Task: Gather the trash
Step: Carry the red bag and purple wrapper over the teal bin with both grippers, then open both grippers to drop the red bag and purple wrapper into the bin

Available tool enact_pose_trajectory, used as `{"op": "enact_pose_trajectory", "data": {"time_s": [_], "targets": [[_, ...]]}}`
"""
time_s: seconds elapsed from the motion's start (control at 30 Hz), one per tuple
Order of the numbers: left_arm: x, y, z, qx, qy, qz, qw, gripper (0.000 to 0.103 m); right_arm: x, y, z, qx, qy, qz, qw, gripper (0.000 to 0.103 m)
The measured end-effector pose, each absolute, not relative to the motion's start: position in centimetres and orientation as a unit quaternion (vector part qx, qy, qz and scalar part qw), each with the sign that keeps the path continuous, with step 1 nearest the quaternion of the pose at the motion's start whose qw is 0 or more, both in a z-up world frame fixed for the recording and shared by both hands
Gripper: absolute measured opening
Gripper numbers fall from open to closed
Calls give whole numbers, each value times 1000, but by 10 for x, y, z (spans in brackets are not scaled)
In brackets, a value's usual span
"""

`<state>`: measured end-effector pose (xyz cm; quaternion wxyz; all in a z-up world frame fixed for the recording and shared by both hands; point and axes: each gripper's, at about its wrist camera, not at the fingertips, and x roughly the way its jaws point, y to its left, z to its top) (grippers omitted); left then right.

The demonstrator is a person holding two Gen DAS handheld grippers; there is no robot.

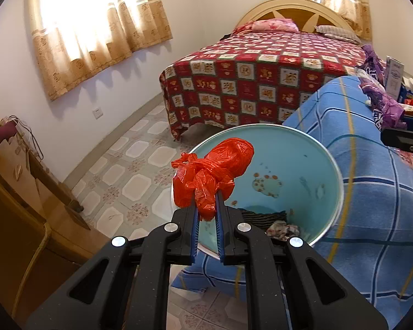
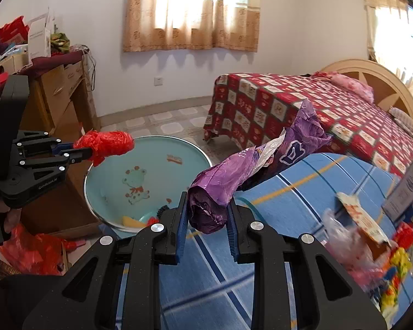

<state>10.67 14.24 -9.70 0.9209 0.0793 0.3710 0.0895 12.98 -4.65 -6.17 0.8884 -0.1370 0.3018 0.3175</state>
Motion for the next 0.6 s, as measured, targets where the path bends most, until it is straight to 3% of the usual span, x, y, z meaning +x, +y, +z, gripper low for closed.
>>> {"op": "enact_pose_trajectory", "data": {"time_s": [0.6], "targets": [[108, 158, -95, 72, 371, 110, 919, 10, 148, 7, -75, -175, 306, 355, 866, 26]]}}
